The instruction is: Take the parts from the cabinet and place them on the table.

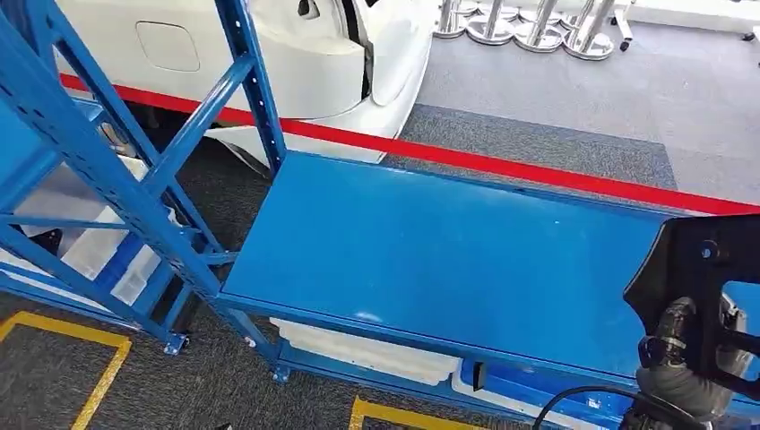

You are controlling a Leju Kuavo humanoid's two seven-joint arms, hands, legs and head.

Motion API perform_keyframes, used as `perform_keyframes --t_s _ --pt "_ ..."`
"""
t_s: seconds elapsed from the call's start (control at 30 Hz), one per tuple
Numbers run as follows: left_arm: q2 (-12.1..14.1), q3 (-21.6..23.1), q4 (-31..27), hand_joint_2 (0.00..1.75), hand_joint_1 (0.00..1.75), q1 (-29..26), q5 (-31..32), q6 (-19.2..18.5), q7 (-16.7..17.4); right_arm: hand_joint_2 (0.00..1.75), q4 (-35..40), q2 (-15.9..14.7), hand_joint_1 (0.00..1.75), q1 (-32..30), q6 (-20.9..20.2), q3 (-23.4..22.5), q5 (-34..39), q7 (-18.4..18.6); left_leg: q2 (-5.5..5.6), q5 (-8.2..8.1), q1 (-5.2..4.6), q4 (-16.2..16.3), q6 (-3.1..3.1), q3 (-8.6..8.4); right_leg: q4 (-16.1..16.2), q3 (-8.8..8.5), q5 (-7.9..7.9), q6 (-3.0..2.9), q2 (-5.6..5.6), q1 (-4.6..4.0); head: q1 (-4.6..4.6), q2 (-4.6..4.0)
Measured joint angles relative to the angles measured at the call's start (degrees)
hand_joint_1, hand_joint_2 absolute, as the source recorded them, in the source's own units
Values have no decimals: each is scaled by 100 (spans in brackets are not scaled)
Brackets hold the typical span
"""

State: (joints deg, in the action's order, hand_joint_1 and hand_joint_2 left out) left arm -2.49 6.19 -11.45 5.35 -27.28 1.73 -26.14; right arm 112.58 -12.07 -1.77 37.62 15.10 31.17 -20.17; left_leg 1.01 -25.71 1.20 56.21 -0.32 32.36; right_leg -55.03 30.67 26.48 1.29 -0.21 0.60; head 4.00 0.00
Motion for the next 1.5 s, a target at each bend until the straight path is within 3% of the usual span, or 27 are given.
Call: perform_keyframes --t_s 0.1,0.13,0.2,0.27,0.33,0.4,0.43,0.53,0.6,0.63,0.73,0.77,0.83,0.9,0.93,0.97,1.07,1.1,1.17,1.2,1.23,1.27,1.33,1.4,1.43,1.47,1.5 --pt "0 0 0 0 0 2 0 -13 -2 175 -11 -22 175 -2 -52 24 -155 2 -14 -64 14 21 -106 -26 141 -73 -109 -127 -27 27 11 0" --pt "2 0 0 0 0 3 0 -24 -4 175 -13 -22 175 -1 -68 26 -192 7 -29 -257 4 248 -112 75 169 -86 -126 -156 -30 25 13 0" --pt "53 0 0 0 0 -2 0 -48 -13 175 -22 -22 175 -8 -103 28 -223 26 -29 -754 1 1166 -116 481 165 -71 -146 -183 -43 5 11 0" --pt "127 2 0 0 0 -15 0 -54 -20 175 -55 -20 175 -28 -129 39 -232 28 -29 -947 -4 1779 -122 735 153 -51 -154 -194 -54 -14 11 0" --pt "175 4 0 0 0 -15 0 -72 -26 175 -63 -22 175 -46 -155 41 -242 33 -30 -608 -10 1293 -107 457 120 -29 -153 -192 -47 -14 9 0" --pt "199 7 0 0 0 -7 0 -83 -26 175 -63 -20 175 -47 -168 44 -253 35 -29 -174 -10 288 -65 -95 60 -10 -142 -176 -37 -14 11 0" --pt "199 7 0 0 0 0 0 -96 -26 175 -63 -22 175 -48 -173 41 -256 35 -23 -208 -28 21 -34 -226 4 30 -119 -140 -34 -40 9 0" --pt "201 9 -2 0 0 7 0 -107 -26 175 -63 -26 175 -54 -188 50 -256 37 -18 -124 -69 42 59 -148 -13 83 -172 -27 -27 -14 4 0" --pt "201 9 0 0 0 6 0 -107 -24 175 -66 -31 175 -60 -227 46 -266 37 -42 -15 -10 -22 145 -100 -52 130 -127 51 3 -12 4 0" --pt "177 9 0 0 0 11 0 -109 -24 175 -63 -37 175 -64 -247 41 -279 39 -44 30 -8 -24 174 -48 -240 215 117 95 3 -10 -24 0" --pt "96 9 0 0 0 13 0 -111 -20 175 -66 -48 175 -119 -251 44 -290 46 -49 155 -11 -23 205 127 -1551 653 945 183 3 41 -24 0" --pt "68 9 0 0 0 14 0 -109 -18 175 -66 -50 175 -150 -251 44 -290 46 -49 207 -11 -21 202 196 -1834 704 1035 198 3 49 -24 0" --pt "50 9 0 0 0 7 0 -105 -20 175 -66 -63 175 -164 -251 42 -290 55 -48 302 -10 -21 178 316 -1532 417 774 186 2 59 -24 0" --pt "44 11 0 0 0 15 0 -105 -20 175 -63 -81 175 -162 -251 41 -293 57 -43 405 -11 -21 139 420 -575 -218 399 133 2 54 -24 0" --pt "44 11 0 0 0 26 0 -105 -20 175 -53 -90 175 -157 -251 37 -297 63 -42 450 -11 -19 116 434 -65 -592 403 87 1 45 -22 0" --pt "44 11 0 0 0 27 0 -107 -22 175 -44 -92 175 -145 -253 37 -301 77 -35 497 -30 -17 64 466 326 -806 492 51 11 11 -20 0" --pt "44 11 0 0 0 28 0 -107 -20 175 -44 -122 175 -159 -253 33 -306 81 -44 677 9 -137 -64 431 251 -620 363 -62 11 -36 11 0" --pt "44 11 4 0 0 9 0 -105 -20 175 -44 -122 175 -160 -253 37 -306 90 -32 689 17 -143 -106 454 338 -588 238 -125 -5 21 0 0" --pt "46 11 4 0 0 3 0 -105 -20 175 -44 -122 175 -159 -253 37 -308 101 -39 19 7 226 -106 581 366 -470 98 -197 -36 12 28 0" --pt "90 13 4 0 0 -5 0 -105 -28 175 -46 -122 175 -169 -254 37 -306 114 -38 -475 6 744 -117 685 364 -377 14 -215 -38 6 37 0" --pt "112 13 4 0 0 -4 2 -105 -28 175 -46 -122 175 -176 -254 39 -306 114 -38 -765 5 1225 -127 770 357 -288 -60 -222 -40 -2 37 0" --pt "142 13 4 0 0 -2 2 -107 -26 175 -46 -122 175 -176 -253 39 -304 114 -38 -854 6 1604 -138 808 346 -195 -126 -218 -44 -6 39 0" --pt "181 15 4 0 0 -2 2 -109 -26 175 -48 -122 175 -182 -253 42 -304 114 -39 -547 6 1730 -154 605 306 -59 -241 -196 -53 -3 37 0" --pt "205 17 4 0 0 6 2 -109 -26 175 -48 -122 175 -187 -254 42 -306 114 -40 -158 8 995 -151 -17 193 146 -325 -146 -46 12 42 0" --pt "205 18 4 0 0 16 2 -109 -28 175 -46 -122 175 -187 -253 41 -306 114 -35 -192 11 497 -140 -396 113 217 -343 -120 -44 15 50 0" --pt "205 17 4 0 0 28 4 -109 -31 175 -46 -127 175 -183 -253 37 -306 114 -25 -372 -3 42 -112 -667 15 307 -352 -91 -51 -13 66 0" --pt "203 20 4 0 0 36 4 -109 -35 175 -46 -127 175 -186 -256 39 -308 114 -20 -467 -13 -65 -55 -682 -3 334 -404 -41 -55 -12 57 0"
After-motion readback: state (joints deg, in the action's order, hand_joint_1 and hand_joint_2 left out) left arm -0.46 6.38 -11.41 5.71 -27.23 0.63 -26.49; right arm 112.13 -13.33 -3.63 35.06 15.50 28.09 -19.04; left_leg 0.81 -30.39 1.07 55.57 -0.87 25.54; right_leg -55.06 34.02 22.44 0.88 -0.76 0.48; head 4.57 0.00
